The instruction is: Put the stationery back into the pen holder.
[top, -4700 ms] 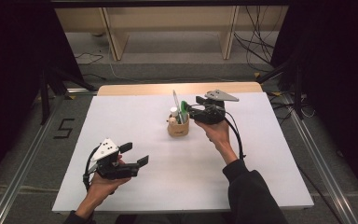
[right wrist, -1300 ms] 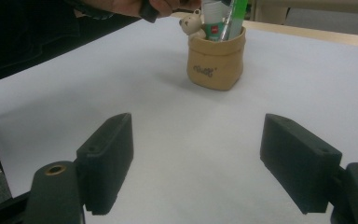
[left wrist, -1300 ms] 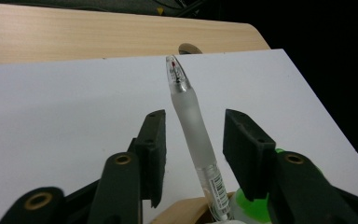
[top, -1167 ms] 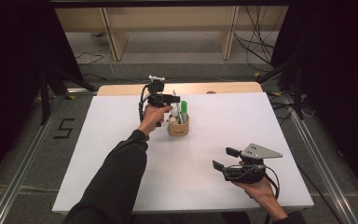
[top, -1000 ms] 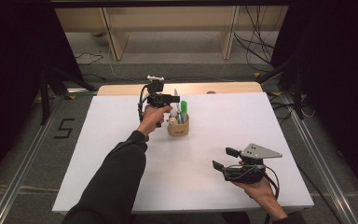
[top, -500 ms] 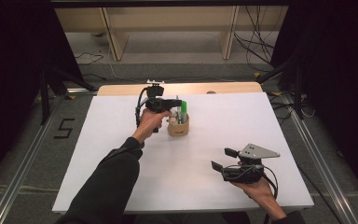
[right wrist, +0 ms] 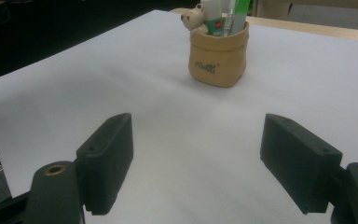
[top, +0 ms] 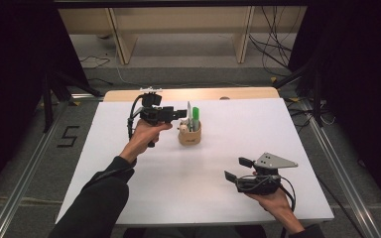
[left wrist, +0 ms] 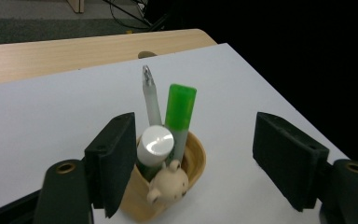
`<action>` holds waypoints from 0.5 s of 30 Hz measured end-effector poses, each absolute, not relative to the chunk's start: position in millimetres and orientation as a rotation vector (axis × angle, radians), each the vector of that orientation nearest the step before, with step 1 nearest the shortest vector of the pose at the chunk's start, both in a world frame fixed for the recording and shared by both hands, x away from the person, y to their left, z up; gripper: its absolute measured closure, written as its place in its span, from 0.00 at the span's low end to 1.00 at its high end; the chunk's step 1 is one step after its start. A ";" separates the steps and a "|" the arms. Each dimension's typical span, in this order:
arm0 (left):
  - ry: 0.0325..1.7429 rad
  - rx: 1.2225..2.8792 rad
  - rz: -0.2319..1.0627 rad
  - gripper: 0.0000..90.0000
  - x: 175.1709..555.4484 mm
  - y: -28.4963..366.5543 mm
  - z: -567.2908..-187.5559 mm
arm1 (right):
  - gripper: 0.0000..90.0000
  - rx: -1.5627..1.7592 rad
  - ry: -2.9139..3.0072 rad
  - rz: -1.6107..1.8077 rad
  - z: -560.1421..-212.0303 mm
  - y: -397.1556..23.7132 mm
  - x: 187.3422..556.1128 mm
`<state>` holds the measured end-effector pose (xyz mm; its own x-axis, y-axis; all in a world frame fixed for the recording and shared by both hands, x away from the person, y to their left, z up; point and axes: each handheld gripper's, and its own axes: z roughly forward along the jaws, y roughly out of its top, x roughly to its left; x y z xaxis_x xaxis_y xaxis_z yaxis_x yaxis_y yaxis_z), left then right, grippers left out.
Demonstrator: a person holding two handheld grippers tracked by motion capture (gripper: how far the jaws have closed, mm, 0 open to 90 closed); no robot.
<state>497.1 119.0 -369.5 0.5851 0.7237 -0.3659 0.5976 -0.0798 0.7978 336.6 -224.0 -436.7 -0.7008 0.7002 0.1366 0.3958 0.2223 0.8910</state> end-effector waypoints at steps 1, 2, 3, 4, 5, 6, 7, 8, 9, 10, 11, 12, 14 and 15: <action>1.080 1.767 0.154 0.32 492.3 120.8 -369.6 | 0.29 1.032 2.205 1.471 -436.7 -224.0 336.7; 1.069 1.774 0.151 0.31 487.4 122.5 -369.7 | 0.29 1.034 2.205 1.476 -436.9 -224.1 337.1; 1.054 1.780 0.151 0.30 482.5 124.3 -369.7 | 0.29 1.036 2.204 1.479 -437.2 -224.2 337.5; 1.043 1.779 0.148 0.29 477.3 125.5 -369.8 | 0.29 1.040 2.202 1.482 -437.3 -224.2 337.7; 1.030 1.782 0.146 0.28 472.0 126.8 -370.2 | 0.29 1.042 2.199 1.486 -437.5 -224.4 337.9; 1.013 1.785 0.149 0.27 466.9 127.8 -370.7 | 0.29 1.041 2.197 1.492 -437.7 -224.4 338.1; 0.998 1.793 0.152 0.26 462.1 129.1 -371.6 | 0.29 1.044 2.195 1.494 -437.8 -224.5 338.1; 0.989 1.799 0.152 0.25 457.6 129.7 -372.5 | 0.28 1.044 2.195 1.495 -437.9 -224.8 338.1; 0.978 1.808 0.156 0.24 453.7 130.5 -373.5 | 0.28 1.049 2.194 1.497 -437.9 -225.0 337.9; 0.970 1.810 0.155 0.24 449.7 131.3 -374.7 | 0.28 1.052 2.191 1.499 -437.8 -225.3 337.8; 0.959 1.817 0.154 0.24 446.4 132.5 -375.9 | 0.28 1.054 2.190 1.503 -437.7 -225.6 337.7; 0.952 1.816 0.150 0.23 442.6 133.4 -377.5 | 0.28 1.057 2.189 1.509 -437.5 -225.7 337.8; 0.941 1.820 0.143 0.22 436.0 135.4 -380.9 | 0.28 1.057 2.185 1.515 -437.2 -225.5 337.6; 0.937 1.827 0.145 0.22 433.3 135.2 -382.2 | 0.28 1.056 2.186 1.518 -437.1 -225.3 337.4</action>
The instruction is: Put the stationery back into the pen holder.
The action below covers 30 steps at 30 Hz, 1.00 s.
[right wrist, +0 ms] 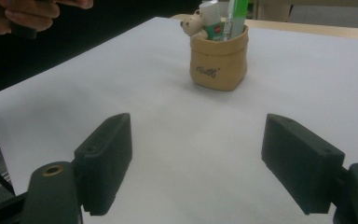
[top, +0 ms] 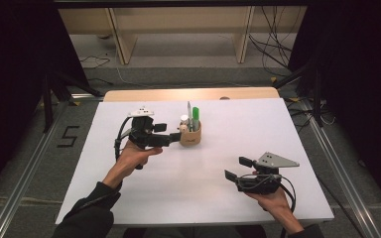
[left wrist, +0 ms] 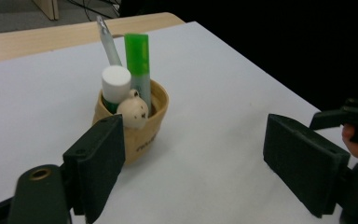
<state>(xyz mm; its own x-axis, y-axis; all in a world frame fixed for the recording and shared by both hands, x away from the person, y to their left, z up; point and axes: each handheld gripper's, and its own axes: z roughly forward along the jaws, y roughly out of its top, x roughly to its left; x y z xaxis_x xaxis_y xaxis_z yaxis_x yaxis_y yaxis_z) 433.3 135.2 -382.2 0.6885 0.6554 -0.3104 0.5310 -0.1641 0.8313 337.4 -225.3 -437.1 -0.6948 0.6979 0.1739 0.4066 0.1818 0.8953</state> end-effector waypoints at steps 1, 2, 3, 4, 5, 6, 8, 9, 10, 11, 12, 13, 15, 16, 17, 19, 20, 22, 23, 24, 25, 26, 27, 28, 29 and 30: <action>0.931 1.830 0.159 0.22 430.3 135.1 -383.2 | 0.28 1.055 2.187 1.520 -437.1 -225.2 337.3; 0.922 1.840 0.165 0.22 427.4 134.8 -384.0 | 0.28 1.054 2.188 1.519 -437.4 -224.9 337.3; 0.911 1.852 0.176 0.22 424.8 134.3 -384.9 | 0.28 1.056 2.189 1.519 -437.6 -224.8 337.2; 0.905 1.861 0.179 0.21 421.8 134.1 -385.8 | 0.28 1.058 2.189 1.521 -437.8 -224.7 337.2; 0.901 1.865 0.178 0.21 419.0 134.4 -386.9 | 0.28 1.059 2.189 1.524 -438.0 -224.7 337.3; 0.892 1.864 0.170 0.20 416.3 135.1 -388.1 | 0.28 1.061 2.189 1.525 -438.0 -224.8 337.2; 0.881 1.866 0.166 0.20 410.5 137.0 -390.7 | 0.27 1.061 2.186 1.526 -438.1 -225.0 337.1; 0.873 1.872 0.167 0.20 407.7 138.2 -392.4 | 0.27 1.063 2.185 1.528 -438.3 -225.1 337.1; 0.866 1.879 0.175 0.19 404.9 139.9 -394.3 | 0.27 1.064 2.184 1.529 -438.4 -225.1 337.2; 0.864 1.880 0.179 0.19 402.1 141.6 -396.3 | 0.27 1.064 2.185 1.528 -438.5 -225.2 337.1; 0.863 1.881 0.182 0.19 399.4 143.7 -398.2 | 0.27 1.063 2.184 1.528 -438.6 -225.3 337.0; 0.867 1.873 0.181 0.19 396.7 145.5 -400.0 | 0.27 1.062 2.183 1.529 -438.6 -225.4 337.0; 0.869 1.861 0.185 0.19 391.8 149.9 -402.7 | 0.27 1.062 2.184 1.530 -438.9 -225.2 337.1; 0.866 1.857 0.186 0.19 389.3 152.3 -403.5 | 0.26 1.062 2.185 1.528 -439.0 -224.9 337.0; 0.866 1.848 0.185 0.19 386.9 154.6 -404.3 | 0.26 1.060 2.188 1.526 -439.1 -224.8 336.9; 0.863 1.836 0.182 0.19 382.1 158.4 -405.7 | 0.26 1.057 2.190 1.528 -439.3 -224.3 336.7; 0.859 1.831 0.188 0.19 379.5 159.8 -406.4 | 0.26 1.056 2.190 1.526 -439.4 -224.2 336.7; 0.849 1.834 0.205 0.19 374.8 161.9 -407.1 | 0.26 1.056 2.190 1.526 -439.5 -224.3 336.8; 0.846 1.831 0.208 0.19 372.5 162.6 -407.4 | 0.26 1.058 2.189 1.525 -439.6 -224.5 336.7; 0.841 1.835 0.211 0.19 370.1 163.4 -407.5 | 0.26 1.059 2.189 1.525 -439.7 -224.6 336.7; 0.836 1.836 0.221 0.19 367.6 164.2 -407.9 | 0.26 1.059 2.189 1.523 -439.8 -224.7 336.6; 0.831 1.833 0.227 0.19 365.1 164.9 -408.6 | 0.26 1.059 2.189 1.523 -439.9 -224.8 336.6; 0.824 1.833 0.233 0.19 362.9 165.8 -409.5 | 0.26 1.060 2.189 1.523 -440.0 -224.8 336.6; 0.821 1.833 0.240 0.18 360.8 166.8 -410.5 | 0.26 1.060 2.188 1.522 -440.1 -224.6 336.4; 0.821 1.831 0.242 0.18 358.8 167.8 -411.5 | 0.26 1.060 2.188 1.521 -440.0 -224.5 336.2; 0.817 1.828 0.239 0.18 356.9 168.9 -412.3 | 0.26 1.061 2.187 1.520 -440.0 -224.4 335.9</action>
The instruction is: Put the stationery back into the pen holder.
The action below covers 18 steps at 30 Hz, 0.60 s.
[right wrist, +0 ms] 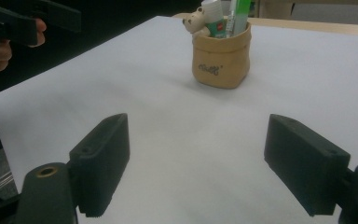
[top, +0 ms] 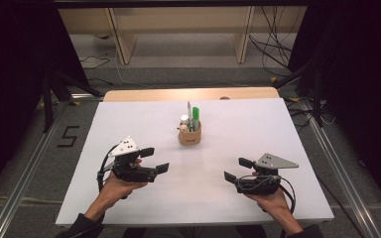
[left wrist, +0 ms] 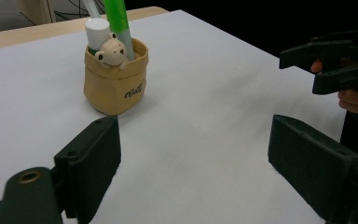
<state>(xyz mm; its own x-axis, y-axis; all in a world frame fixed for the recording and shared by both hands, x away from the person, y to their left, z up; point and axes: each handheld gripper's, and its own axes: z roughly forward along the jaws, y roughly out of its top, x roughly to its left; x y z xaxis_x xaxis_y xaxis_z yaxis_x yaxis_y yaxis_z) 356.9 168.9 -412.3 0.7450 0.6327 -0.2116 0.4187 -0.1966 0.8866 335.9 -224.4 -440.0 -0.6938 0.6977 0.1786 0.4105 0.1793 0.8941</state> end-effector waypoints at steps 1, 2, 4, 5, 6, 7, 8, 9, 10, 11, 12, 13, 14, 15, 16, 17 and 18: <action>0.814 1.825 0.246 0.18 355.0 169.6 -412.7 | 0.26 1.062 2.186 1.521 -440.0 -224.4 335.8; 0.811 1.827 0.252 0.18 353.1 170.5 -412.7 | 0.25 1.063 2.186 1.521 -440.0 -224.3 335.7; 0.810 1.821 0.269 0.18 349.3 172.2 -412.7 | 0.25 1.064 2.185 1.520 -440.1 -224.4 335.7; 0.811 1.814 0.269 0.17 347.7 173.5 -412.6 | 0.25 1.065 2.185 1.520 -440.2 -224.6 335.7; 0.815 1.805 0.265 0.17 346.5 175.0 -412.9 | 0.25 1.066 2.184 1.520 -440.3 -224.9 335.7; 0.820 1.799 0.263 0.18 345.0 176.3 -413.5 | 0.25 1.068 2.182 1.520 -440.4 -225.2 335.7; 0.819 1.798 0.269 0.17 343.5 177.4 -414.3 | 0.25 1.069 2.181 1.519 -440.5 -225.5 335.7; 0.819 1.801 0.272 0.17 342.2 178.5 -415.0 | 0.25 1.070 2.179 1.519 -440.4 -225.7 335.8; 0.819 1.806 0.277 0.17 341.9 179.6 -415.9 | 0.25 1.068 2.178 1.520 -440.4 -225.9 335.8; 0.829 1.801 0.274 0.17 341.9 180.3 -417.0 | 0.25 1.066 2.176 1.521 -440.3 -226.0 335.8; 0.834 1.800 0.272 0.17 342.3 181.1 -418.0 | 0.24 1.067 2.174 1.520 -440.3 -226.0 335.8; 0.840 1.802 0.271 0.17 342.9 181.6 -419.0 | 0.24 1.068 2.173 1.518 -440.3 -226.1 336.0; 0.843 1.802 0.274 0.17 343.6 182.2 -419.7 | 0.24 1.070 2.173 1.518 -440.4 -226.1 336.1; 0.847 1.799 0.270 0.17 344.1 182.9 -420.2 | 0.23 1.069 2.172 1.516 -440.5 -226.1 336.1; 0.849 1.795 0.270 0.17 344.7 183.7 -420.3 | 0.23 1.070 2.171 1.514 -440.4 -226.1 336.1; 0.852 1.790 0.270 0.17 344.9 184.3 -420.0 | 0.23 1.070 2.168 1.515 -440.3 -226.2 336.1; 0.852 1.788 0.269 0.17 344.8 184.7 -419.6 | 0.22 1.070 2.167 1.516 -440.2 -226.4 336.1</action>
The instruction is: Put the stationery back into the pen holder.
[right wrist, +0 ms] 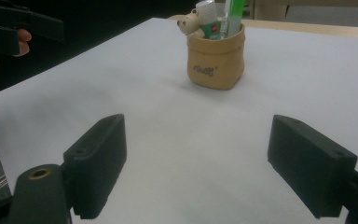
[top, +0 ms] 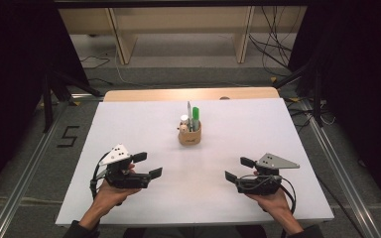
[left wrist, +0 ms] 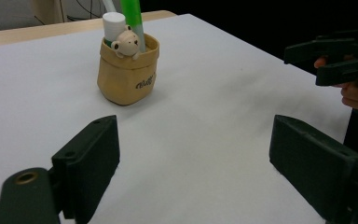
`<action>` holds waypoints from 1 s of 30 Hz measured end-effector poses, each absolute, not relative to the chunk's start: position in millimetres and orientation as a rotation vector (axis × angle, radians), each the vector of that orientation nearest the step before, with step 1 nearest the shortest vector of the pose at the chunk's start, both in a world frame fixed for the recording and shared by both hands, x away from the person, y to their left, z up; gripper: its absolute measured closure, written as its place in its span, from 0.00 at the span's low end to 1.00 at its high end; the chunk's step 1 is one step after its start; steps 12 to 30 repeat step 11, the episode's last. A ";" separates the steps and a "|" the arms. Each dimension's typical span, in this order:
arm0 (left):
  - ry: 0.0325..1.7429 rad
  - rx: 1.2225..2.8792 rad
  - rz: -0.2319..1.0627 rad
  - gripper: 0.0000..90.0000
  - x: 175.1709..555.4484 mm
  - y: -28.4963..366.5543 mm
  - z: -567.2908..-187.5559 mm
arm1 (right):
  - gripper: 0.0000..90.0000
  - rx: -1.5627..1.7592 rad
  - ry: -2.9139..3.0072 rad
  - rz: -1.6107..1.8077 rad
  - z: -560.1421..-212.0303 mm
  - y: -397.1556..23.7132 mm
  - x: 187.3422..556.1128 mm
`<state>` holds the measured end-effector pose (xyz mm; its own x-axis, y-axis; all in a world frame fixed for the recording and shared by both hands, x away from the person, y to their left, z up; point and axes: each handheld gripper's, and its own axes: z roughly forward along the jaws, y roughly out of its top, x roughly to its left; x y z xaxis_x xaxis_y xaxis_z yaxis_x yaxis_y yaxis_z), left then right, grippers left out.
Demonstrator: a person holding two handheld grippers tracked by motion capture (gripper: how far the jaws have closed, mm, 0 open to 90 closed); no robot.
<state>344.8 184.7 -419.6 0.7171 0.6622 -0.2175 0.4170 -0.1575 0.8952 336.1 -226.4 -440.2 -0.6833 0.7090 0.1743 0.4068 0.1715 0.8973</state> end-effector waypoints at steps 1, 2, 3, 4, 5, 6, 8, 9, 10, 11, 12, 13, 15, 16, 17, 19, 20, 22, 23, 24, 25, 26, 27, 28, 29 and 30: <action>0.851 1.786 0.271 0.17 344.6 184.8 -419.2 | 0.22 1.071 2.165 1.516 -440.2 -226.5 336.1; 0.849 1.785 0.271 0.17 344.4 184.8 -419.0 | 0.22 1.071 2.165 1.515 -440.2 -226.5 336.2; 0.848 1.784 0.270 0.17 344.2 184.5 -418.9 | 0.22 1.071 2.166 1.515 -440.3 -226.5 336.2; 0.846 1.786 0.271 0.17 344.1 184.2 -419.0 | 0.22 1.071 2.166 1.514 -440.4 -226.4 336.3; 0.845 1.789 0.270 0.17 344.1 183.8 -419.0 | 0.22 1.068 2.165 1.511 -440.5 -226.1 336.2; 0.843 1.789 0.270 0.17 344.1 183.6 -419.3 | 0.22 1.069 2.166 1.510 -440.5 -225.8 336.1; 0.845 1.790 0.268 0.17 344.0 183.6 -419.4 | 0.22 1.066 2.170 1.510 -440.5 -225.5 336.0; 0.844 1.789 0.269 0.17 344.1 183.8 -419.3 | 0.22 1.065 2.170 1.508 -440.6 -225.4 336.0; 0.844 1.786 0.268 0.17 344.1 184.0 -419.0 | 0.22 1.067 2.170 1.508 -440.6 -225.3 336.1; 0.844 1.784 0.268 0.17 344.1 184.1 -418.9 | 0.22 1.068 2.171 1.508 -440.7 -225.4 336.2; 0.844 1.784 0.268 0.17 344.1 184.1 -418.9 | 0.22 1.068 2.171 1.508 -440.7 -225.4 336.2; 0.844 1.784 0.268 0.17 344.1 184.1 -418.9 | 0.22 1.068 2.171 1.508 -440.7 -225.4 336.2; 0.844 1.784 0.268 0.17 344.1 184.1 -418.9 | 0.22 1.068 2.171 1.508 -440.7 -225.4 336.2; 0.844 1.784 0.268 0.17 344.1 184.1 -418.9 | 0.22 1.068 2.171 1.508 -440.7 -225.4 336.2; 0.844 1.784 0.268 0.17 344.1 184.1 -418.9 | 0.22 1.068 2.171 1.508 -440.7 -225.4 336.2; 0.844 1.784 0.268 0.17 344.1 184.1 -418.9 | 0.22 1.068 2.171 1.508 -440.7 -225.4 336.2; 0.844 1.784 0.268 0.17 344.1 184.1 -418.9 | 0.22 1.068 2.171 1.508 -440.7 -225.4 336.2; 0.844 1.784 0.268 0.17 344.1 184.1 -418.9 | 0.22 1.068 2.171 1.508 -440.7 -225.4 336.2; 0.844 1.784 0.268 0.17 344.1 184.1 -418.9 | 0.22 1.068 2.171 1.508 -440.7 -225.4 336.2; 0.844 1.784 0.268 0.17 344.1 184.1 -418.9 | 0.22 1.068 2.171 1.508 -440.7 -225.4 336.2; 0.844 1.784 0.268 0.17 344.1 184.1 -418.9 | 0.22 1.068 2.171 1.508 -440.7 -225.4 336.2; 0.844 1.784 0.268 0.17 344.1 184.1 -418.9 | 0.22 1.068 2.171 1.508 -440.7 -225.4 336.2; 0.844 1.784 0.268 0.17 344.1 184.1 -418.9 | 0.22 1.068 2.171 1.508 -440.7 -225.4 336.2; 0.844 1.784 0.268 0.17 344.1 184.1 -418.9 | 0.22 1.068 2.171 1.508 -440.7 -225.4 336.2; 0.844 1.784 0.268 0.17 344.1 184.1 -418.9 | 0.22 1.068 2.171 1.508 -440.7 -225.4 336.2; 0.844 1.784 0.268 0.17 344.1 184.1 -418.9 | 0.22 1.068 2.171 1.508 -440.7 -225.4 336.2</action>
